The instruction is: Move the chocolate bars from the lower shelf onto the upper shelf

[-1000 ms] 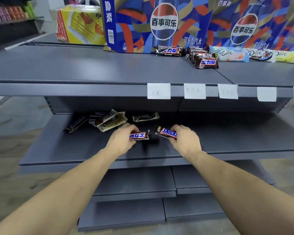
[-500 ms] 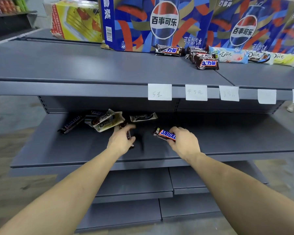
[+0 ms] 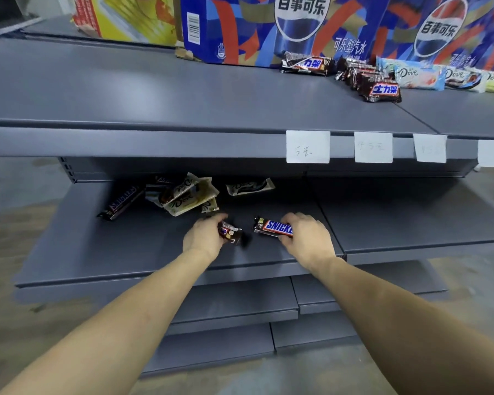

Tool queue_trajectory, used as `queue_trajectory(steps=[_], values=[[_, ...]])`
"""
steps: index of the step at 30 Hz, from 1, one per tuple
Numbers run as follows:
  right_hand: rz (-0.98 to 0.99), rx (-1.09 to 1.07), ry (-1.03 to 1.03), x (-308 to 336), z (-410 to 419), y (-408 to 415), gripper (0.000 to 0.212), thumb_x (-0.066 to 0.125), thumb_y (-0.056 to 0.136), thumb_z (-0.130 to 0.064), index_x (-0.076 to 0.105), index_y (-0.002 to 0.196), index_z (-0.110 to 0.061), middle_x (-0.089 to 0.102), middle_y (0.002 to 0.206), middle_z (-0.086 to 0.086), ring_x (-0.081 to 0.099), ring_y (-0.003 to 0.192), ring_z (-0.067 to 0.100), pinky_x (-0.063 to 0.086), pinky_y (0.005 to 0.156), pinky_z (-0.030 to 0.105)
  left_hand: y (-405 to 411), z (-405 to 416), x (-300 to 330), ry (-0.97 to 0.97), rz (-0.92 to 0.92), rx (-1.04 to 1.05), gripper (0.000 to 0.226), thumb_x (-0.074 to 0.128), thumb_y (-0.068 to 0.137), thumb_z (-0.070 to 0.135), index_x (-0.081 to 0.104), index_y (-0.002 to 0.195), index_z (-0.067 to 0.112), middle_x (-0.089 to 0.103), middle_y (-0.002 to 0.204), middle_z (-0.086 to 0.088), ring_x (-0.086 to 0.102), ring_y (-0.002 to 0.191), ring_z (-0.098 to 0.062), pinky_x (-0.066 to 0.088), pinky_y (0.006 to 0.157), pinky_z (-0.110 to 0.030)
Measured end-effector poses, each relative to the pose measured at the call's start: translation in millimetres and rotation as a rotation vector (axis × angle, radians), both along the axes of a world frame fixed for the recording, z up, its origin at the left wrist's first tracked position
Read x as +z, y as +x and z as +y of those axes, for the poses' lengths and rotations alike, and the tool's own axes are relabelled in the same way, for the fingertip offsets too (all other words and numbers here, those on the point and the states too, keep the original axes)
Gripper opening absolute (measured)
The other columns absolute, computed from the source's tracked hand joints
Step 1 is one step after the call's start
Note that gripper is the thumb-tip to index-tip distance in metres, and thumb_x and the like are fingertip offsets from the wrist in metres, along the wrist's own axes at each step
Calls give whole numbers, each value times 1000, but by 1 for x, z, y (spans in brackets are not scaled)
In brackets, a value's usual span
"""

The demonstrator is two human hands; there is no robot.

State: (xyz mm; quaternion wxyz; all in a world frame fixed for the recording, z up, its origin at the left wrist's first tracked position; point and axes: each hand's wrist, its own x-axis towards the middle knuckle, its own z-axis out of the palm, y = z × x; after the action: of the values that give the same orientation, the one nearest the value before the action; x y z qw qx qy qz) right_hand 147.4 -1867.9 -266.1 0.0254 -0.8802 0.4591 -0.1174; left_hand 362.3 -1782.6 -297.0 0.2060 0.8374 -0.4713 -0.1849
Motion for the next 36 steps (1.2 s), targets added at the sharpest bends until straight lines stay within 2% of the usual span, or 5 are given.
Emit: queue_trajectory(steps=[4, 10, 17, 27, 36], values=[[-17, -8, 1, -1, 8, -2, 31, 65, 88, -29, 60, 118, -22, 63, 105, -2, 56, 95, 20, 45, 82, 31, -14, -3, 3, 26, -227, -40, 45, 71, 84, 42, 60, 124, 27, 38, 131, -8, 42, 117, -29, 47, 92, -39], [-41, -16, -4, 11, 18, -38, 31, 65, 90, -29, 59, 119, -24, 60, 108, -5, 53, 98, 16, 46, 82, 29, -43, 2, 19, 10, -425, -203, 54, 68, 84, 47, 48, 127, 22, 60, 113, -2, 55, 109, -22, 41, 92, -35], [-77, -57, -42, 37, 29, -127, 32, 66, 90, -39, 59, 118, -26, 60, 106, -7, 54, 96, 15, 48, 82, 31, -116, 19, 57, -88, -412, -233, 45, 58, 83, 64, 55, 115, 32, 58, 101, 4, 56, 95, -17, 44, 82, -32], [-117, -139, -246, 80, 42, -291, 34, 65, 92, -29, 58, 124, -22, 62, 112, 0, 54, 96, 22, 48, 81, 35, -264, 24, 123, -355, -631, -319, 35, 53, 90, 57, 55, 117, 33, 54, 102, 8, 52, 96, -14, 35, 97, -32], [-189, -305, -466, 147, 17, -408, 39, 74, 83, -20, 63, 121, -17, 59, 104, 4, 53, 90, 28, 48, 75, 39, -371, -27, 209, -542, -720, -444, 34, 57, 86, 56, 61, 108, 31, 60, 93, 8, 56, 87, -16, 40, 85, -32]])
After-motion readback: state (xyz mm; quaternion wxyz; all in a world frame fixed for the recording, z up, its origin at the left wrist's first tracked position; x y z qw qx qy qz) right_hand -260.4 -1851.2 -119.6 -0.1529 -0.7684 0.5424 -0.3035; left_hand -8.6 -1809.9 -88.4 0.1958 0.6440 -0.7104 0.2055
